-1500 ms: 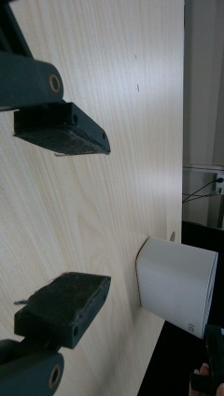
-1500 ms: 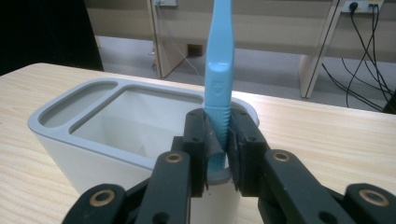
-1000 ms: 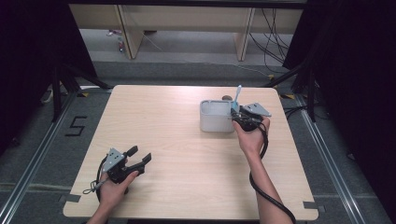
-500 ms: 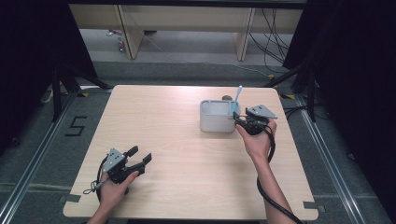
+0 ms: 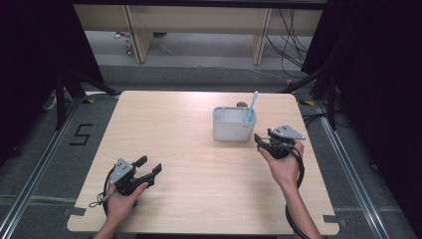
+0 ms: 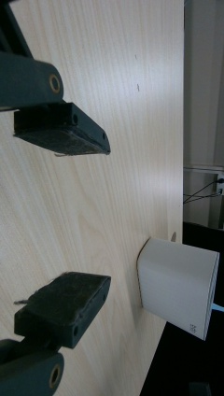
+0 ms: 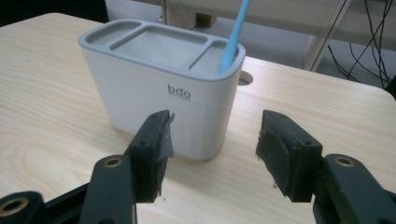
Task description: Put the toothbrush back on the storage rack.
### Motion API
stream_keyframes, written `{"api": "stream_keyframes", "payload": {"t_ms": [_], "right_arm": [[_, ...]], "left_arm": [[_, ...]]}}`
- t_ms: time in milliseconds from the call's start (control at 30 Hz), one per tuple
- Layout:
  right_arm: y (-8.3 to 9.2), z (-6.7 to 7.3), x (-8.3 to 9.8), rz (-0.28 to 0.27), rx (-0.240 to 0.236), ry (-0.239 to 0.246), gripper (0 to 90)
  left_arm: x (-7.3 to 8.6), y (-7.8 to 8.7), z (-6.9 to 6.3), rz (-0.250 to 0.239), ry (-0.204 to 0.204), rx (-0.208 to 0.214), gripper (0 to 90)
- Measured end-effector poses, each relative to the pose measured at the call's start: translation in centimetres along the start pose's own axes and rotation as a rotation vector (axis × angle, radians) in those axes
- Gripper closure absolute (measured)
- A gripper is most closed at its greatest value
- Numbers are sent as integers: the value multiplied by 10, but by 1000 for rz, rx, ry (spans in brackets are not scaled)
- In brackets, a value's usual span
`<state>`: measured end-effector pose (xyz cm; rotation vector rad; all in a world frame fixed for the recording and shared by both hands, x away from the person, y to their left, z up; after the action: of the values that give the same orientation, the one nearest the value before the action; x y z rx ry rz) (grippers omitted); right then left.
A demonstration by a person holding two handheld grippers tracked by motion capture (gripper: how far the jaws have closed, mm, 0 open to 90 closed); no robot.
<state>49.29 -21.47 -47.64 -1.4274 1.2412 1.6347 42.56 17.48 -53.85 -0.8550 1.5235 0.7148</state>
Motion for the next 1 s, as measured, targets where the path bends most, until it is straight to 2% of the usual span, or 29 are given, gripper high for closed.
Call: {"api": "stream_keyframes", "payload": {"t_ms": [67,100,133,200,233,300,333,367,400,433,467,567,633,733,767,800,833,867,900,933,1000], "right_arm": [[5,1,3,10,0,-17,443],[7,-3,3,-1,-3,22,443],[11,0,7,22,-3,-17,443],[13,-1,10,10,-27,9,443],[17,0,13,21,-8,-14,444],[23,2,19,19,-9,-32,445],[25,1,21,18,-12,-12,446],[28,3,24,25,-9,-30,446],[28,1,26,6,-10,-7,446],[31,1,29,15,-8,-9,446],[32,0,31,11,-11,6,446],[36,1,38,11,-23,-20,447],[39,4,42,13,-11,-34,447],[43,5,50,36,-45,-7,447],[44,4,51,24,-31,4,447],[46,6,54,39,-22,-21,447],[47,6,56,38,-36,-10,447],[48,7,57,35,-27,-20,447],[48,6,59,28,-32,4,446],[51,7,61,45,-41,2,447],[52,9,65,40,-42,-5,447]], "left_arm": [[0,0,0,0,3,-2,296],[0,0,0,-1,3,-2,296],[0,0,0,1,3,-3,296],[0,0,0,-2,2,-2,296],[0,0,0,-2,4,-3,296],[0,0,0,1,0,-2,296],[1,1,0,13,12,-16,296],[2,3,-1,29,25,-32,296],[2,3,-1,28,24,-31,296],[2,3,-1,28,23,-32,296],[0,0,0,-3,-2,2,296],[0,0,0,1,-1,-2,296],[0,0,0,0,0,-3,296],[0,0,0,-2,4,-5,296],[0,0,0,-3,4,-4,296],[0,0,0,-3,4,-5,296],[0,0,0,-3,4,-5,296],[0,0,0,-2,4,-5,296],[0,0,0,-2,2,-4,296],[0,0,0,-2,2,-5,296],[0,0,0,-2,5,-6,296]]}}
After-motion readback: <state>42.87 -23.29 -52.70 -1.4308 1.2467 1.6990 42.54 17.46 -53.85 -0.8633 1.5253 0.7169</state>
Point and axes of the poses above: each handheld gripper's, and its own axes: y roughly backward along the jaws, x roughly out of its underside, z roughly to its left, the point moved 8 cm from there along -y, roughly forward along the jaws, and after that the axes turned 12 degrees about -z, right-handed, at the moved point
